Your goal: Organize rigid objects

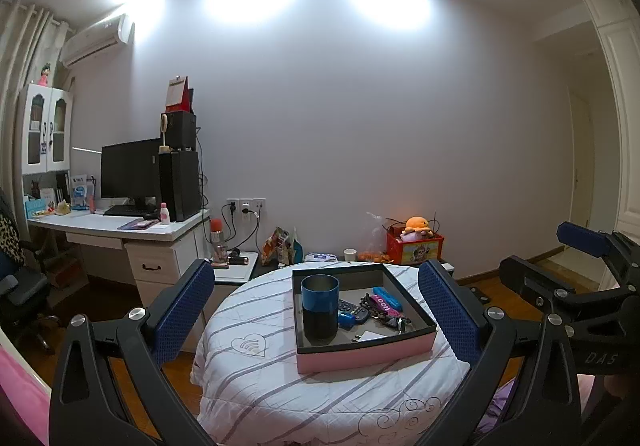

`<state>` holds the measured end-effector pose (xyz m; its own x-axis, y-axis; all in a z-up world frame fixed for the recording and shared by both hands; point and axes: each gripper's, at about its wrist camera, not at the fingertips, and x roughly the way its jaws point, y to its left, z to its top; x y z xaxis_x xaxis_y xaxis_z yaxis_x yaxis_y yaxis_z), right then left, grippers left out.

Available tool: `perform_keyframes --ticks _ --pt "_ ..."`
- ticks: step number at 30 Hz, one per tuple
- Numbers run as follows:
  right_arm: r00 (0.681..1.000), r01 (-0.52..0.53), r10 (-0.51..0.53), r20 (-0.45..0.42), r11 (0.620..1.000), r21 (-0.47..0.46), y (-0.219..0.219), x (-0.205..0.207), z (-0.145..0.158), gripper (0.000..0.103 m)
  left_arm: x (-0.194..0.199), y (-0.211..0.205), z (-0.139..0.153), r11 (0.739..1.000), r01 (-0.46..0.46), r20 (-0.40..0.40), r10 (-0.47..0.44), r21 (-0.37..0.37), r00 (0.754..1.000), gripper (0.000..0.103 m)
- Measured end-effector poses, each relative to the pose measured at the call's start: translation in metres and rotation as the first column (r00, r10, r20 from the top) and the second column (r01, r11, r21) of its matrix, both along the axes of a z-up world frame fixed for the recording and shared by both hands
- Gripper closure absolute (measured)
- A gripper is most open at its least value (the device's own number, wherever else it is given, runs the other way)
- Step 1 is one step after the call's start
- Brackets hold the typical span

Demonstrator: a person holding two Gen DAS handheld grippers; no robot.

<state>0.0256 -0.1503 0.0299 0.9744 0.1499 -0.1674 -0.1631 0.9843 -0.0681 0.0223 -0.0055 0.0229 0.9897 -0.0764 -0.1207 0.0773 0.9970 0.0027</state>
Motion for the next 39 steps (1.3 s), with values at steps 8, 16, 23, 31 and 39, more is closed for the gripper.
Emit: perform_keyframes --ticks 8,16,23,31,39 --pt "1.0 0.001 -0.001 0.0 1.0 -0.001 0.0 -0.0001 -0.0008 0.0 0.0002 0.0001 -0.0002 1.0 -0.001 0.001 0.001 0.0 1.0 0.0" --pt "1.0 0.006 -0.006 -0.002 1.0 -0.005 0.0016 -0.0014 -0.0037 0.0 -0.0005 0.0013 -0.0004 1.0 -0.002 0.002 0.002 -0.001 1.0 0.0" --pt "1.0 0.009 -0.009 0.0 1.0 -0.004 0.0014 -0.0015 -0.0041 0.0 -0.0001 0.0009 -0.0006 1.0 -0.002 0.001 0.002 -0.001 1.0 0.0" --pt "1.0 0.014 -0.014 -0.003 1.0 -0.004 0.0028 -0.0006 -0.0067 0.0 0.0005 0.0017 -0.0027 1.0 -0.007 -0.004 0.007 0.001 1.0 0.0" --pt "1.0 0.016 -0.016 -0.004 1.0 -0.004 0.0036 0.0 -0.0078 0.0 0.0048 0.0039 -0.0077 1.0 -0.008 -0.025 0.008 -0.012 1.0 0.0"
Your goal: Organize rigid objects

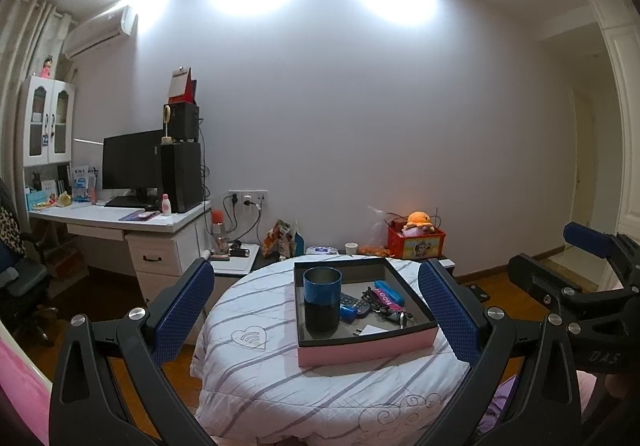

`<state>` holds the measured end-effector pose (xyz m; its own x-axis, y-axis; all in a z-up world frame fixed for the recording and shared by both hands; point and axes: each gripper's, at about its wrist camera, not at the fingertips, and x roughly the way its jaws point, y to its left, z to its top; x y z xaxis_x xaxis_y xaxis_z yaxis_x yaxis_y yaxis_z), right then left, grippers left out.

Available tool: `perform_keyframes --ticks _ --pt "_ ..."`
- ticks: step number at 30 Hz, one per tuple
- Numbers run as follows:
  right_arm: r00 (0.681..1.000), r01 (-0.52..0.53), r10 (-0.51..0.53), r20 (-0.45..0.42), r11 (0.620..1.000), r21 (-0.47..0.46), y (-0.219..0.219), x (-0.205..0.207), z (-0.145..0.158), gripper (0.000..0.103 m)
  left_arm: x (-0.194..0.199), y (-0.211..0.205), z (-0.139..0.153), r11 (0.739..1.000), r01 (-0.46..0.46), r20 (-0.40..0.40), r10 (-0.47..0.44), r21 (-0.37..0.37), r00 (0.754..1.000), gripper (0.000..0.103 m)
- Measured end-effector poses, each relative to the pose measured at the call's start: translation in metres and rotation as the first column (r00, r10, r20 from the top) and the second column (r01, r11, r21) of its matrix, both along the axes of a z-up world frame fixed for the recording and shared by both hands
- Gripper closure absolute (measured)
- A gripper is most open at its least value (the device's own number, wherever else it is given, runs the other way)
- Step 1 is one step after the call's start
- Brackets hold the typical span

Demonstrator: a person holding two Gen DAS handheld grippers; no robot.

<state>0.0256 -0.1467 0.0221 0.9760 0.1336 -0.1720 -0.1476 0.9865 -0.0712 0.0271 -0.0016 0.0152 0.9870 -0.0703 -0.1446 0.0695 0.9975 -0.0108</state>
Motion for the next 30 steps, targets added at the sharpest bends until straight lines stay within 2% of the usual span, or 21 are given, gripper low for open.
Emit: perform_keyframes --ticks 30 --pt "1.0 0.004 -0.004 -0.003 1.0 -0.002 0.0014 0.0002 -0.0002 0.0 -0.0006 -0.0049 0.0039 0.999 0.006 -0.005 -0.006 0.032 1.0 0.0"
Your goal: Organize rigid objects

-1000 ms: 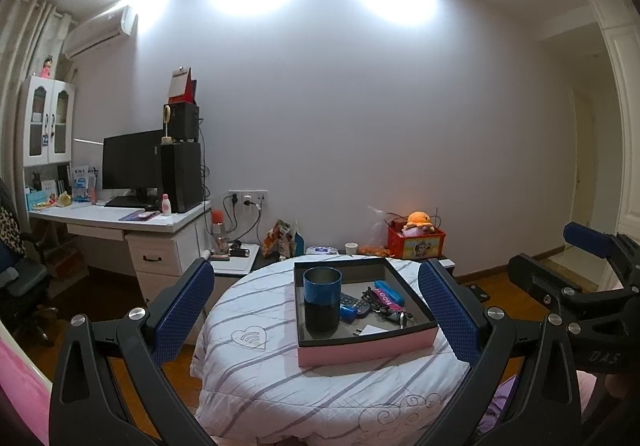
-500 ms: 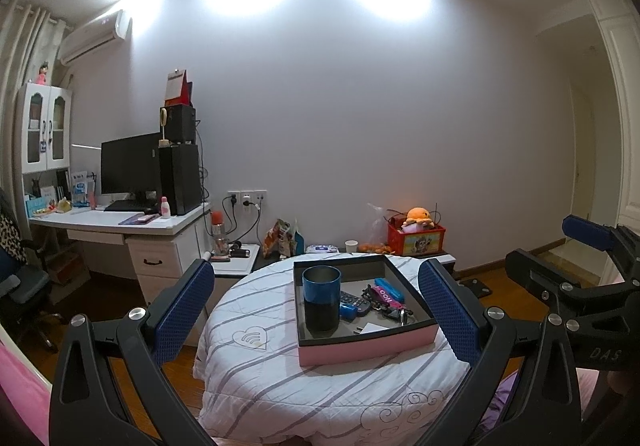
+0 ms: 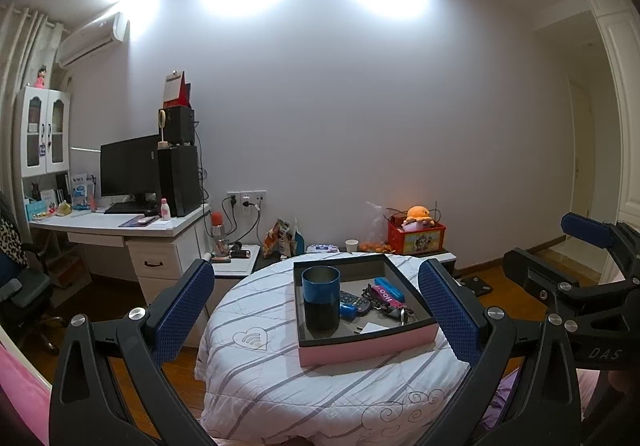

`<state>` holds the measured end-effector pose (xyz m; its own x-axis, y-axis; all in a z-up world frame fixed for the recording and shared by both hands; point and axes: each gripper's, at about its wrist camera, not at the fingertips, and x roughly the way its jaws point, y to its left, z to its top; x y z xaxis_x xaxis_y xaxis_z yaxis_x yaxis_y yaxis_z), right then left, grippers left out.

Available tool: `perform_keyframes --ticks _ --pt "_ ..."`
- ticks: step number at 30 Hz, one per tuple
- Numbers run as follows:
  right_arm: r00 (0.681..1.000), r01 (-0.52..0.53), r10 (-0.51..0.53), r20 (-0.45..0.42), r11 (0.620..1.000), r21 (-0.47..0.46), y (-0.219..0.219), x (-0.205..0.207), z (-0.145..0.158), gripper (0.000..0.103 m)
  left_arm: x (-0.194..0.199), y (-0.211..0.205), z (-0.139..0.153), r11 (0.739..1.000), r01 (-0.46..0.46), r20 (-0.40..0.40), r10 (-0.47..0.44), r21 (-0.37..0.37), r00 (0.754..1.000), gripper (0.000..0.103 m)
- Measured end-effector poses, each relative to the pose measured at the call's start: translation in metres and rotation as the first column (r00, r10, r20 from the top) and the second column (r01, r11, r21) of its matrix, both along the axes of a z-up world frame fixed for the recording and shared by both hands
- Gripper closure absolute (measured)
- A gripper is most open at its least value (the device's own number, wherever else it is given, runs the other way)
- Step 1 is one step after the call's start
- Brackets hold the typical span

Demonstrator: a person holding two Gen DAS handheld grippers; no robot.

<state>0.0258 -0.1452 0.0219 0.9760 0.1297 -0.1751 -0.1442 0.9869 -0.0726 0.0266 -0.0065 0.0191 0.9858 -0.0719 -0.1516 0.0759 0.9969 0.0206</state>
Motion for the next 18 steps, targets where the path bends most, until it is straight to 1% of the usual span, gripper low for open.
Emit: perform_keyframes --ticks 18 --pt "1.0 -0.002 0.002 -0.007 1.0 -0.002 -0.0023 0.0022 -0.0026 0.0 -0.0001 0.0012 0.0007 1.0 -0.001 -0.007 0.001 0.005 1.0 0.0"
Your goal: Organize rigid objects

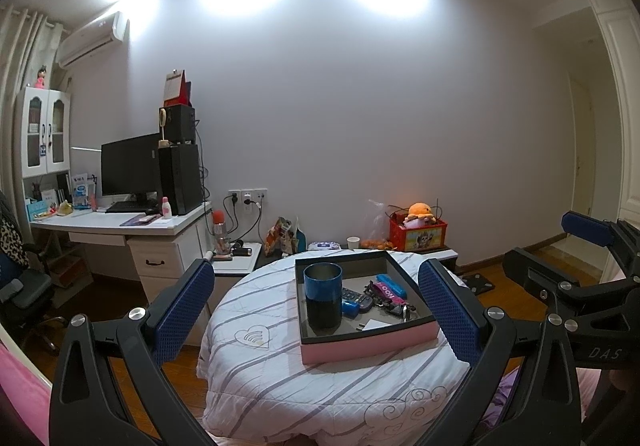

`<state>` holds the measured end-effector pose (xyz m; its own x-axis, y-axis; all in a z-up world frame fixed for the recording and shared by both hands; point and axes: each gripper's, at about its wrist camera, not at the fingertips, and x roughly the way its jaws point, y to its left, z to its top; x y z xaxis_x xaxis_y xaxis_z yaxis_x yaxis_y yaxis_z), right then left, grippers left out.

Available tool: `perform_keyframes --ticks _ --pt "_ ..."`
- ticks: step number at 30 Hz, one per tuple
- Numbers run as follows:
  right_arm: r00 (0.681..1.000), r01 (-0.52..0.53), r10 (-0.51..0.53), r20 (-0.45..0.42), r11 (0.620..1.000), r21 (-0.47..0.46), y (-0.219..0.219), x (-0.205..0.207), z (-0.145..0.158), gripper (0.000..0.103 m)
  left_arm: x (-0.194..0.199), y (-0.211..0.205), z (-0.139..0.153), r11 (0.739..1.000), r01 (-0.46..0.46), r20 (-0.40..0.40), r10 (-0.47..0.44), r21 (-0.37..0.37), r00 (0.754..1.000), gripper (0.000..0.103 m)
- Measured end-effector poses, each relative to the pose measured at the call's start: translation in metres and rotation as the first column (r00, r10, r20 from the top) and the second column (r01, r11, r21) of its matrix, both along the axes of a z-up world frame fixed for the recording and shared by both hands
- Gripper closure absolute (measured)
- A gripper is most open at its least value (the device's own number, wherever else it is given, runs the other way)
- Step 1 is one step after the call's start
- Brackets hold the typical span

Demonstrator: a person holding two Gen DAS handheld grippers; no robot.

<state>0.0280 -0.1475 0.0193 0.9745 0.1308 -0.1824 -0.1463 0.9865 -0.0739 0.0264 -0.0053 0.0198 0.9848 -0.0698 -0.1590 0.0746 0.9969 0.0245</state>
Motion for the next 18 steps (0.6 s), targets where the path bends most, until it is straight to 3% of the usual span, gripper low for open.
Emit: perform_keyframes --ticks 18 --pt "1.0 -0.009 0.009 -0.012 1.0 -0.007 -0.0037 0.0005 -0.0073 0.0 -0.0013 0.0049 -0.0026 1.0 -0.001 0.001 0.001 -0.004 1.0 0.0"
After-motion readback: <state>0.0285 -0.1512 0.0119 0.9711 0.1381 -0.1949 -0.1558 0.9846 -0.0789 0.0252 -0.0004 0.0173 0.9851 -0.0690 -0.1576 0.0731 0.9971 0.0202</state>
